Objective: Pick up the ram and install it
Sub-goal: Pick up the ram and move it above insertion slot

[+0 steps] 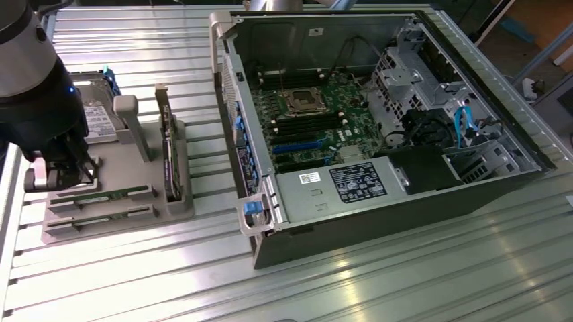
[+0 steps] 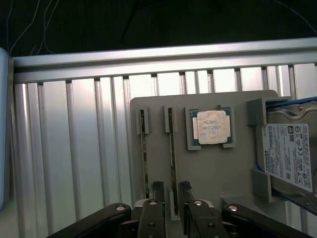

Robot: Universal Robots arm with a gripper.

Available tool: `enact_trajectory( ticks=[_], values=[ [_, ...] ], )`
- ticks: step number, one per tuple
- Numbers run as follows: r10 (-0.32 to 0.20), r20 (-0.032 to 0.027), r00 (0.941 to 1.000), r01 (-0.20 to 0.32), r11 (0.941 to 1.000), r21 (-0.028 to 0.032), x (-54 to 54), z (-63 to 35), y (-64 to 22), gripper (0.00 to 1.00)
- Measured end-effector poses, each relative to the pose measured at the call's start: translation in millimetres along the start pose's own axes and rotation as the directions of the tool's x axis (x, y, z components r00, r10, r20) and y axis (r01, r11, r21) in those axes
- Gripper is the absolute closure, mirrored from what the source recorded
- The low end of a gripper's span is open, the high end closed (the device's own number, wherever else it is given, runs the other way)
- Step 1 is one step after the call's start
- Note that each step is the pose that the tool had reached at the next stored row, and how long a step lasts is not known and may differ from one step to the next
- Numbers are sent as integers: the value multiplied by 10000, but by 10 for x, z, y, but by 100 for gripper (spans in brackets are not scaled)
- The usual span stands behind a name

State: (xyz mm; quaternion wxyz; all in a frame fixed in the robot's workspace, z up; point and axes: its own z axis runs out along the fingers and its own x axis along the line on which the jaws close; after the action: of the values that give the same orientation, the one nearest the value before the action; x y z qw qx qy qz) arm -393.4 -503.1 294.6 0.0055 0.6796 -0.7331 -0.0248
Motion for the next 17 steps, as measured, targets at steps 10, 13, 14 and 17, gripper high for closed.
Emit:
enact_trajectory(
  ticks=[10, 13, 14, 17],
  values=[
    [2, -2, 10000, -2, 10000, -2, 107, -5, -1, 74],
    [2, -2, 10000, -2, 10000, -1, 135, -5, 0, 74],
    [2, -2, 10000, -2, 10000, -2, 147, -5, 0, 74],
    [3, -2, 10000, -3, 10000, -2, 159, -6, 0, 74]
  ],
)
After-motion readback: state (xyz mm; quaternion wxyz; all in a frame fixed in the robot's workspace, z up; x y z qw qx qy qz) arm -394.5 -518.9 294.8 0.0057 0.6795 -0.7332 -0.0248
